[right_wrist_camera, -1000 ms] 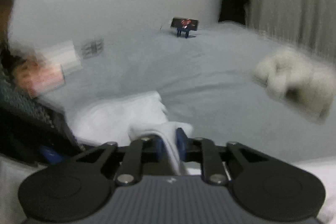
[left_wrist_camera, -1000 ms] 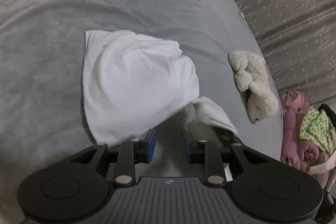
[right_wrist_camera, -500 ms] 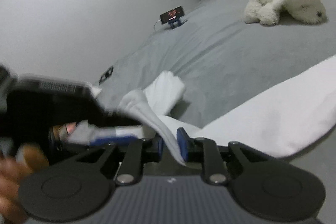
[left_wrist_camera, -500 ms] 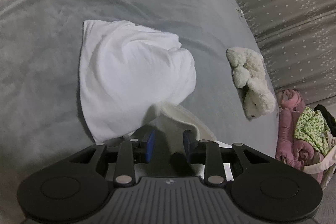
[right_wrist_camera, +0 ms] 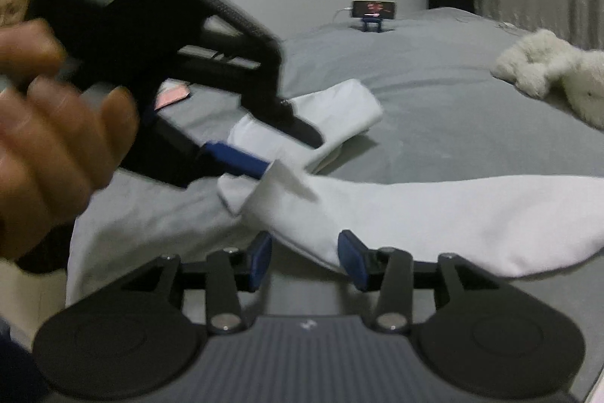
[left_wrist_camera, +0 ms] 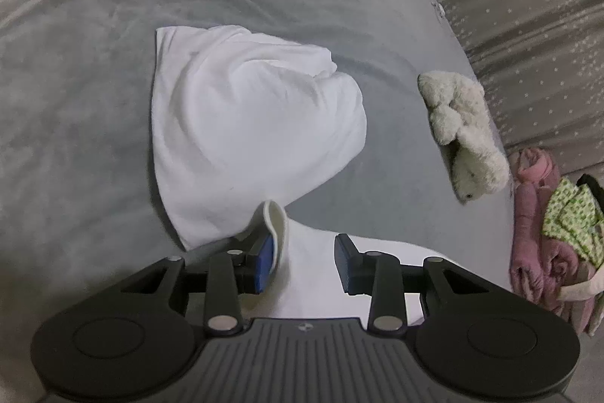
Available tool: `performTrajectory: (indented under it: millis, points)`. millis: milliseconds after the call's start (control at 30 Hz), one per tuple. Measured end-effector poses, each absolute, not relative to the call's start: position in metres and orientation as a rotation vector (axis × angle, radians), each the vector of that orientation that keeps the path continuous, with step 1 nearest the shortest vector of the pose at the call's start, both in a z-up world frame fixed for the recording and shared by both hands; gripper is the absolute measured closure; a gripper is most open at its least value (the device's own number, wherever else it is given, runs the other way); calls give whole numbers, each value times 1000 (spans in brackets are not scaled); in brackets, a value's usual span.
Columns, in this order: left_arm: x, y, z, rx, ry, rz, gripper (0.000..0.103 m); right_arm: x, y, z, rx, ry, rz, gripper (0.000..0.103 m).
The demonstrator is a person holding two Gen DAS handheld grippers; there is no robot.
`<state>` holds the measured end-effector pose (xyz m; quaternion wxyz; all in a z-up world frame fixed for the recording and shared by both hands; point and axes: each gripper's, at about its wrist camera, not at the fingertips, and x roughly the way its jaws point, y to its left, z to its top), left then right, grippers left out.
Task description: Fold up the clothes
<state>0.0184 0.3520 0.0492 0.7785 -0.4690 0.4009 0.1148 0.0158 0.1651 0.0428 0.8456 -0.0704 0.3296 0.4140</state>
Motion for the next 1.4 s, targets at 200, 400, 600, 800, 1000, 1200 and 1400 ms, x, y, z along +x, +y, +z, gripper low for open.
performTrajectory:
  millis: [200,400,600,800,1000,1200,1400]
  points:
    - [26,342,41,-936,935,259,70,15,149,41,-99,755,832,63]
    - [31,327,45,-819,933,270,102,36,100,51,110,828,648,63]
    - [22,317,84,-603,755,263,102,74,21,61,287,837,431,63]
    - [45,328,95,-537,677,264,102,109,-29,61,301,833,298,62]
    - [65,339,90,-525,635,280,102,150,-35,63,197,846,262,62]
    - [82,337,89,-442,615,315,101,180,-23,55,142,855,309,77]
    - [94,338,80,-451,641,357,101,184,0,29,54,871,338,78]
